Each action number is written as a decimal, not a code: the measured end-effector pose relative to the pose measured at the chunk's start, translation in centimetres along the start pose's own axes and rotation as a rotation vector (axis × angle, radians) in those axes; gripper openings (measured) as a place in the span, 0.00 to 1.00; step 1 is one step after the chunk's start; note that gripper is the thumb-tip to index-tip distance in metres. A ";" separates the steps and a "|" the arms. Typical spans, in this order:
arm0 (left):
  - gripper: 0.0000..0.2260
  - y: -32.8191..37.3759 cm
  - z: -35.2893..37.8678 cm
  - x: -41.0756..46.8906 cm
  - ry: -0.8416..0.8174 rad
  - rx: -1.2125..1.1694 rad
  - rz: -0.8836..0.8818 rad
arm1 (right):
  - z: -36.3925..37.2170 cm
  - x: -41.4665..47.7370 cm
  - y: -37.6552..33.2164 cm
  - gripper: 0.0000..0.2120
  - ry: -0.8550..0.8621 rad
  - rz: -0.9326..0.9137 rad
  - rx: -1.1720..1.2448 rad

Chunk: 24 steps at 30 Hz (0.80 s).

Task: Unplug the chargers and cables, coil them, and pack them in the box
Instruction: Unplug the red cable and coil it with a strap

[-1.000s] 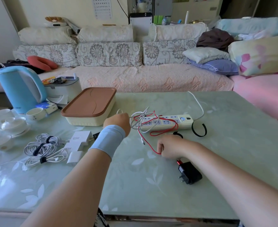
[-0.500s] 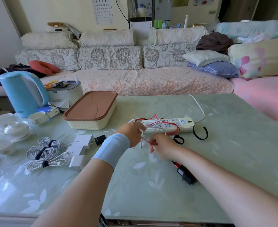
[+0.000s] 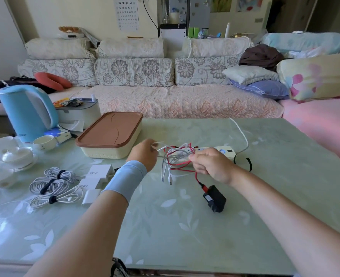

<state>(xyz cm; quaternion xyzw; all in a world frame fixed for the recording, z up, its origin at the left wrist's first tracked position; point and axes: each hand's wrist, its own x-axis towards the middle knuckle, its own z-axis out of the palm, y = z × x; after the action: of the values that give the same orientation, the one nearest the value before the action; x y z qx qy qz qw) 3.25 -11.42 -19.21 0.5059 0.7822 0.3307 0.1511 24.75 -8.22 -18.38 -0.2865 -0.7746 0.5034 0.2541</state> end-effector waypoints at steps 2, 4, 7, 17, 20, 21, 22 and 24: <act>0.14 -0.3 -0.4 -0.2 0.003 0.101 -0.134 | -0.4 -0.8 0.2 0.19 -0.069 0.012 -0.064; 0.15 0.6 -0.6 -0.9 -0.092 -0.004 -0.235 | -0.5 -1.2 0.7 0.17 -0.054 -0.007 -0.105; 0.14 2.9 -0.7 -2.1 -0.242 -0.181 -0.247 | -0.2 -1.5 0.4 0.15 -0.028 -0.055 -0.037; 0.04 3.2 -1.4 -3.5 -0.395 -0.719 -0.362 | 1.6 -2.1 0.4 0.09 -0.191 0.119 -0.031; 0.17 2.9 -1.7 -3.8 -0.415 -0.626 -0.382 | 2.5 -1.1 1.3 0.09 0.080 -0.006 -0.166; 0.19 2.7 -1.9 -3.8 -0.440 -0.534 -0.357 | 2.7 -0.8 1.4 0.11 0.138 -0.054 -0.181; 0.19 2.7 -2.2 -3.9 -0.472 -0.460 -0.336 | 2.8 -0.6 1.5 0.14 0.175 -0.091 -0.197; 0.16 3.1 -2.8 -4.1 -0.545 -0.384 -0.294 | 3.1 -0.1 1.5 0.20 0.194 -0.142 -0.288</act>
<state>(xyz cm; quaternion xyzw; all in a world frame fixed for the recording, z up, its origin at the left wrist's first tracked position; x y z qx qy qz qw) 5.64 -15.23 -15.50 0.4200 0.7010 0.2994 0.4924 22.96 -9.76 -20.93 -0.3116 -0.8289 0.3379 0.3188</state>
